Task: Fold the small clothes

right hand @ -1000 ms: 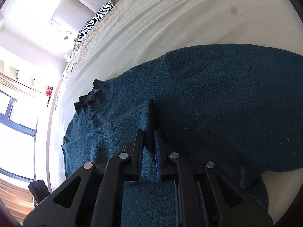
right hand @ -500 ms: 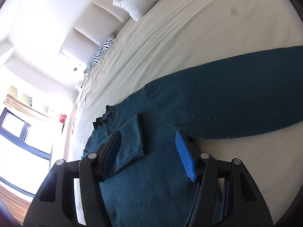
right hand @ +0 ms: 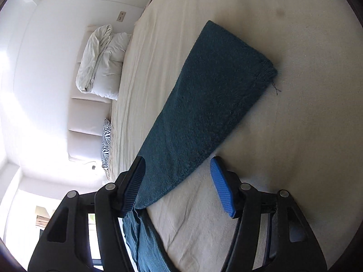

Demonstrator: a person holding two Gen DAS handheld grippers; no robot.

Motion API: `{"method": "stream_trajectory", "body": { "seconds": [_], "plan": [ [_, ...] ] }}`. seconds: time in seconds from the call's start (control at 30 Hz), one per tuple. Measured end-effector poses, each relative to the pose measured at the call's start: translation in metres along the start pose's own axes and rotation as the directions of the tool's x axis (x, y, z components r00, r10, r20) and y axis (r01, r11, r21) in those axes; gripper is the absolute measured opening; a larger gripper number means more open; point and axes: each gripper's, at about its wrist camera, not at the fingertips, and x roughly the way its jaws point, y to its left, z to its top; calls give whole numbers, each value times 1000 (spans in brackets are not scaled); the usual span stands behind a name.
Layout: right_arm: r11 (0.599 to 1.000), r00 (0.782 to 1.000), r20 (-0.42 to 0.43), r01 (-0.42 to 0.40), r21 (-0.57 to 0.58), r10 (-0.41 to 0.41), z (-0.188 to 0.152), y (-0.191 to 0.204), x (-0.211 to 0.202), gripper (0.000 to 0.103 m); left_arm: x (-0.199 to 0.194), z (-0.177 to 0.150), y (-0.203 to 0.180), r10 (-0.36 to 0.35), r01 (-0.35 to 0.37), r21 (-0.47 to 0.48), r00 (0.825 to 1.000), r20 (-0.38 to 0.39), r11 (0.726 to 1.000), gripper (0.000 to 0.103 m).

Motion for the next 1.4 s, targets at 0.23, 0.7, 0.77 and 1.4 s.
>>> {"method": "stream_trajectory", "body": {
  "seconds": [0.23, 0.7, 0.77, 1.4],
  "plan": [
    [994, 998, 61, -5, 108, -1, 20, -14, 7, 58, 24, -2, -26, 10, -7, 29, 996, -83, 1000, 103],
    [975, 975, 167, 172, -138, -149, 32, 51, 29, 14, 96, -49, -1, -157, 54, -263, 908, -388, 963, 103],
    [941, 976, 156, 193, -279, -154, 12, 90, 37, 11, 108, -56, 3, -194, 53, -334, 893, -406, 941, 103],
    [-461, 907, 350, 213, -861, -234, -387, 198, 165, 10, 170, -122, 53, -524, 48, -802, 780, -342, 595, 103]
  ]
}}
